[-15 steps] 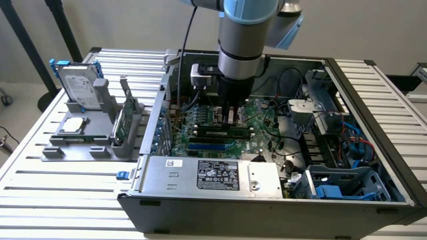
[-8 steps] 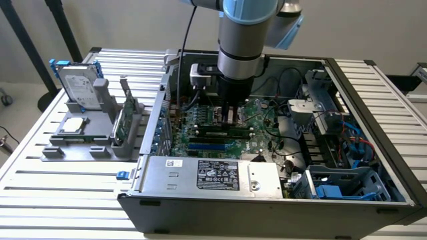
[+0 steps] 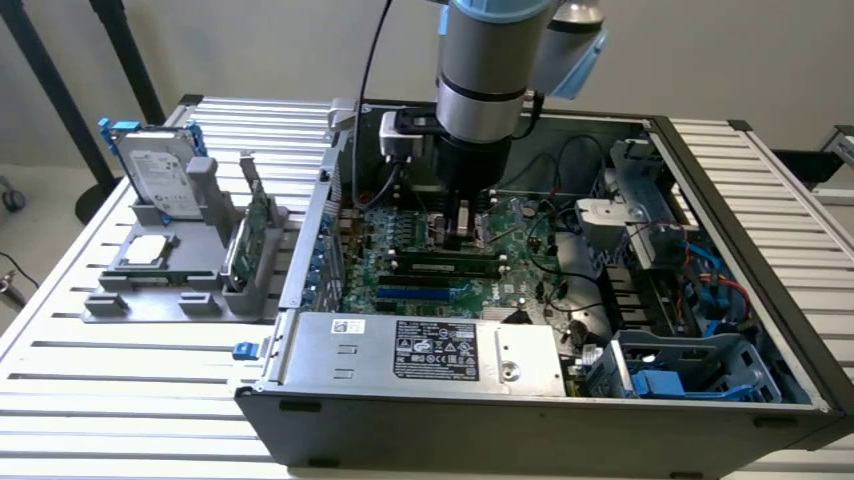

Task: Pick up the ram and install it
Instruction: 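Press down the ram until it locks into place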

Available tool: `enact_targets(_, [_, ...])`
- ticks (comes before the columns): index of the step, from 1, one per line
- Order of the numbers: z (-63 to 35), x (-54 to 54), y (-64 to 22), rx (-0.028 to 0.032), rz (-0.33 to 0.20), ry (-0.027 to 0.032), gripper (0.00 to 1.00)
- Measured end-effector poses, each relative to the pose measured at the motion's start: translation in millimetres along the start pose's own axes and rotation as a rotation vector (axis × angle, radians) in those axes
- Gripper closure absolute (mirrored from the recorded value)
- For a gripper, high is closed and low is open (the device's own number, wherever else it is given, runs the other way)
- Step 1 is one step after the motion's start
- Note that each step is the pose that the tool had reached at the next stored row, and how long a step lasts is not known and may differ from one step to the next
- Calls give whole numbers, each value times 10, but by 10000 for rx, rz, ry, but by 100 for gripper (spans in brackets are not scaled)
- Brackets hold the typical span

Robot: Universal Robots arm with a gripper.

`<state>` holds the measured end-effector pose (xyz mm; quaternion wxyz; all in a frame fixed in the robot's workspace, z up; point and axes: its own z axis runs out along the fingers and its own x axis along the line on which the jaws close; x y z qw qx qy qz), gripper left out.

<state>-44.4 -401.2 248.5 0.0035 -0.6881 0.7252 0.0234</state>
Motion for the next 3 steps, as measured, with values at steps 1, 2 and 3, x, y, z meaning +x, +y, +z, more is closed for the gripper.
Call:
enact_targets(1, [0, 0, 0, 0, 0, 0, 89])
enact_targets(2, [0, 0, 0, 0, -1, 0, 89])
enact_targets(3, [0, 0, 0, 0, -1, 0, 89])
